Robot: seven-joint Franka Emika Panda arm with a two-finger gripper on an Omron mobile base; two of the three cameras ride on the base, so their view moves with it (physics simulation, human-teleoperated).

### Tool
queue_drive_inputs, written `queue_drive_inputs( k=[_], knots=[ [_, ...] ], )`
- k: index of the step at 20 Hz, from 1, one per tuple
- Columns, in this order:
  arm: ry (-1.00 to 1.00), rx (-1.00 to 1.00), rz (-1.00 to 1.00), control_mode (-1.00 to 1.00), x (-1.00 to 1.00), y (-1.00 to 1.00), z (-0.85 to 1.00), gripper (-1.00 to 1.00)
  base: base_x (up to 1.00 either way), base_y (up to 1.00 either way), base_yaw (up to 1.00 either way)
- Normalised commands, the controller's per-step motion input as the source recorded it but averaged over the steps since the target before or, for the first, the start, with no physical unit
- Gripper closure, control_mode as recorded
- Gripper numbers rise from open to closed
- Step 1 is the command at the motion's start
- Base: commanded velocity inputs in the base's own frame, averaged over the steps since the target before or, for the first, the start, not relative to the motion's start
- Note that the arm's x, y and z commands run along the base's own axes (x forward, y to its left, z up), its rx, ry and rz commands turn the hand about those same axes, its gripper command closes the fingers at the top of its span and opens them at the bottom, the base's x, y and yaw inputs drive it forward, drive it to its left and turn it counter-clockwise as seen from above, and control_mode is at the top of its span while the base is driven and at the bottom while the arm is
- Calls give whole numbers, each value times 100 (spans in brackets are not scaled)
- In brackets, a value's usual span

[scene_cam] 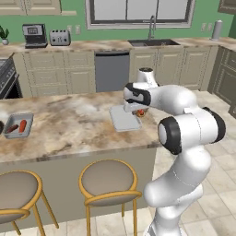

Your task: Place one cooked food and one vegetable from the large plate to each tupperware container.

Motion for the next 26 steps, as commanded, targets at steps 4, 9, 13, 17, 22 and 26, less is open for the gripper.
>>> queue_drive_inputs(
  k=[4,9,13,17,22,26],
  knots=[
    [0,-2,-7,-100,81,-11,-9,100,0,0,0],
    [-4,0,-5,-100,83,0,-15,100,0,0,0],
    [-8,0,0,-100,40,0,-34,100,0,0,0],
    [0,0,2,-100,5,-21,-37,100,0,0,0],
    [0,0,7,-100,10,-24,-39,100,0,0,0],
    [-1,0,4,-100,13,1,-35,100,0,0,0]
  ],
)
